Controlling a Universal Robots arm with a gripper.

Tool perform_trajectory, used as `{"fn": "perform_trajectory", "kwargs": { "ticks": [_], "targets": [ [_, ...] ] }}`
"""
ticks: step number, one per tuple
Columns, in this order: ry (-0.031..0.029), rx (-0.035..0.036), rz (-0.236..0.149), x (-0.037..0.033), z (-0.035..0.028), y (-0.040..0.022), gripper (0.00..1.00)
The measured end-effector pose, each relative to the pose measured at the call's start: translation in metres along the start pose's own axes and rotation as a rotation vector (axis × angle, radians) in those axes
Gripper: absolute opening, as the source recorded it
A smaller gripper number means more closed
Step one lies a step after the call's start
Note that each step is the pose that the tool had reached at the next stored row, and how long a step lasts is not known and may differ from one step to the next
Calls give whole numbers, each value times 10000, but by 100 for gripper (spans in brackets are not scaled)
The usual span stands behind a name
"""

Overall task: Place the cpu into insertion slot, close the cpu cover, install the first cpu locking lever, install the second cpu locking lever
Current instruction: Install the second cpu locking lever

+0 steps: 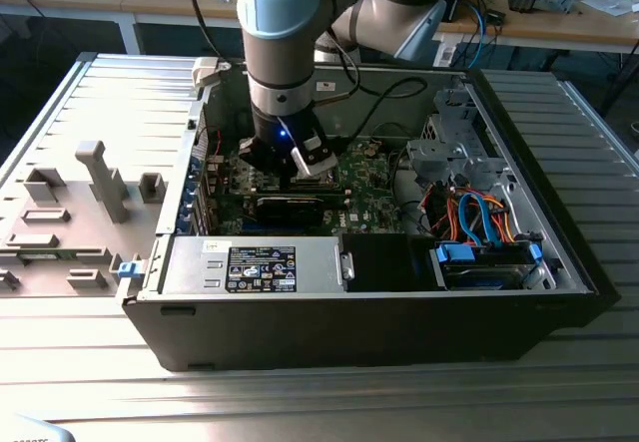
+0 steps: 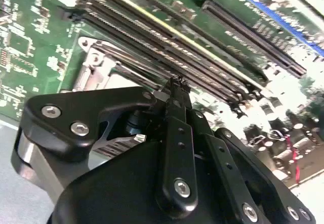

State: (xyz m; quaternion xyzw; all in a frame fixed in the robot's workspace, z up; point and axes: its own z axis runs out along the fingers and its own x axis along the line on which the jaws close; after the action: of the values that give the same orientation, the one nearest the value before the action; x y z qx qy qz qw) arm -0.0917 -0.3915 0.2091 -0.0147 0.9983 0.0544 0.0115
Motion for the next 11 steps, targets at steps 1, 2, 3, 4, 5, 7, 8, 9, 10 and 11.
{"fn": "perform_trajectory", "kwargs": {
  "ticks": [1,2,3,4,5,7,8,9,10,11],
  "targets": [
    [135,136,11,-161,14,87,11],
    [199,153,17,-245,20,129,11],
    [217,186,18,-285,14,240,11],
    [217,194,18,-287,2,267,11],
    [217,198,19,-290,-11,288,11],
    [217,206,19,-298,-88,331,11],
    [218,211,18,-302,-126,339,11],
    [217,214,18,-305,-158,346,11],
    [218,217,19,-308,-200,353,11],
    [217,217,19,-309,-237,357,11]
  ]
}}
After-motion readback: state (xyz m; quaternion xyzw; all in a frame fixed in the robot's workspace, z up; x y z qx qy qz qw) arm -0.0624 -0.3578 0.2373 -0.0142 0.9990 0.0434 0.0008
